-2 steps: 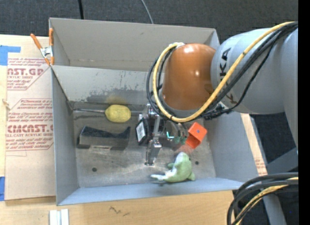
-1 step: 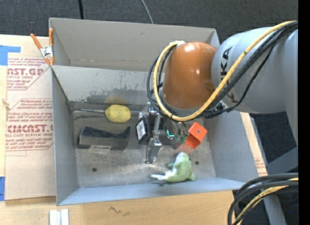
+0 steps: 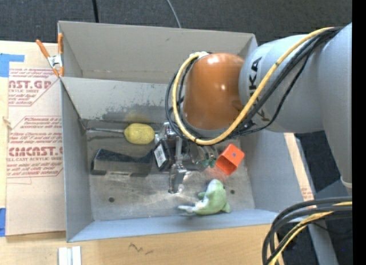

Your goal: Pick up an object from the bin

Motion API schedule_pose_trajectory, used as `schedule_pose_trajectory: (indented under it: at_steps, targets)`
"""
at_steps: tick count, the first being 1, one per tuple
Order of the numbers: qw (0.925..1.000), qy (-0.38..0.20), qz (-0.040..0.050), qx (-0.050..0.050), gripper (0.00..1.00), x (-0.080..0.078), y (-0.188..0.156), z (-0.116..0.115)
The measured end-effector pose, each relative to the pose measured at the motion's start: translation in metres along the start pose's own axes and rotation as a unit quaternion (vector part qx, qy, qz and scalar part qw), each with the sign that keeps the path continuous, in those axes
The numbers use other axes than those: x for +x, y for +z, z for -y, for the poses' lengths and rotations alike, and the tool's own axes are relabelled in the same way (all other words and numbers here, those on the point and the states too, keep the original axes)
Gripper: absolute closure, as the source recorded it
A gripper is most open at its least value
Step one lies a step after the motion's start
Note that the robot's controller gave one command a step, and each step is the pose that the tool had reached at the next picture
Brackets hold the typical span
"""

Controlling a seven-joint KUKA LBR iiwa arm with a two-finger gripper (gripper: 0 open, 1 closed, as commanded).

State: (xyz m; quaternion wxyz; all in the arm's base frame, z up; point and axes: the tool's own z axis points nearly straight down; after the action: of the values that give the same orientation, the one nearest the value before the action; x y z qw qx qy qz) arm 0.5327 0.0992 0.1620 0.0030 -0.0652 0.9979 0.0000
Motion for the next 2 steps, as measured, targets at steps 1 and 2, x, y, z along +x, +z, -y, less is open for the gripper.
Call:
schedule_pose_trajectory:
  at_steps: [1,2]
  targets:
    - [0.9888,-0.149,-0.0065,-0.002,0.0,-0.031,0.0,0.02]
    - [0.9948,-0.102,-0.0005,-0.002,1.0,-0.05,0.091,0.078]
